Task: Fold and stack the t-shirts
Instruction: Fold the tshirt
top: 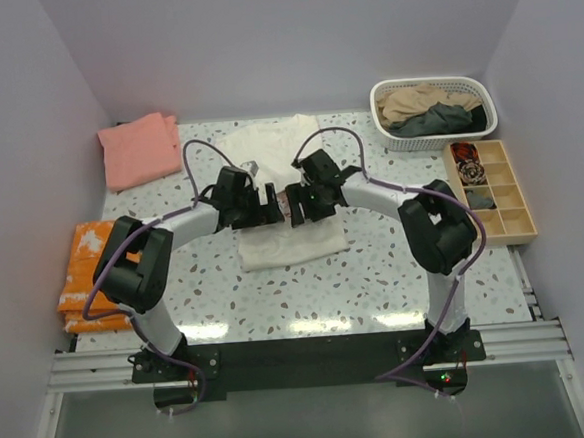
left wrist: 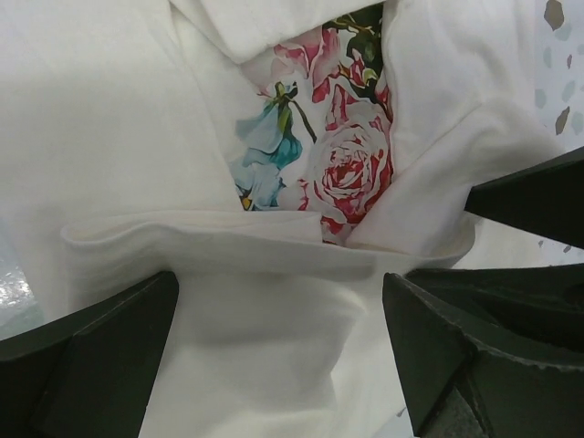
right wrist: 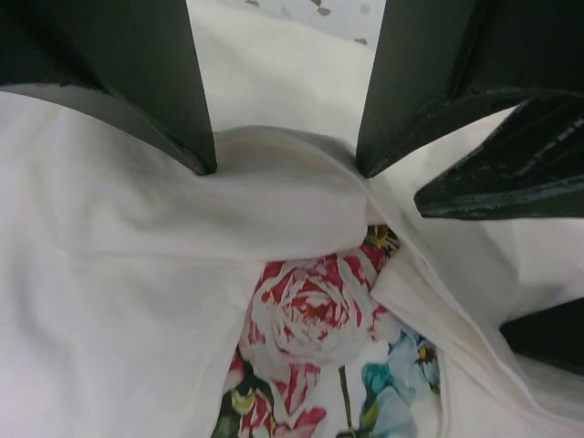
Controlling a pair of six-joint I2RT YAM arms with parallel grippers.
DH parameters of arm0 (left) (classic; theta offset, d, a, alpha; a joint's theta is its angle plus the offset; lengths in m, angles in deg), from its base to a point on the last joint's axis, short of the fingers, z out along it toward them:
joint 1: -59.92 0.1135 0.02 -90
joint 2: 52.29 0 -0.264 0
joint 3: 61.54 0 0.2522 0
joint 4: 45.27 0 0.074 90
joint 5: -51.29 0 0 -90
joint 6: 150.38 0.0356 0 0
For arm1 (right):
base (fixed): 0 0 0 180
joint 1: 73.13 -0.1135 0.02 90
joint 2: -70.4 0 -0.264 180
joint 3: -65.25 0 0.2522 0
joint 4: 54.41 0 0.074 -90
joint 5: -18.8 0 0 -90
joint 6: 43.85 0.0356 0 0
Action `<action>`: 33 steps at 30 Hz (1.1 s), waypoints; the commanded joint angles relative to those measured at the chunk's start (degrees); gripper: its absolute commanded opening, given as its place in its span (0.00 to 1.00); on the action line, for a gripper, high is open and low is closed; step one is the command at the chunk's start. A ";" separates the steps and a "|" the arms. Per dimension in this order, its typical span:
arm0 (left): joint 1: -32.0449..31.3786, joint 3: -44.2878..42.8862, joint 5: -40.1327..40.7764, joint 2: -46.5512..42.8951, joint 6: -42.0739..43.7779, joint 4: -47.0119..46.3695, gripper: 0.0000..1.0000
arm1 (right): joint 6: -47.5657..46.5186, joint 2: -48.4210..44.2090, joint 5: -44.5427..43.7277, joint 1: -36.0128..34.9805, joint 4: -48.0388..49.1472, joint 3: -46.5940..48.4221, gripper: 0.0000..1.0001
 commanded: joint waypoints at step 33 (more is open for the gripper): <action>1.88 -0.88 12.28 1.88 1.50 -2.26 1.00 | -3.14 -2.36 -7.48 2.71 0.04 2.35 0.59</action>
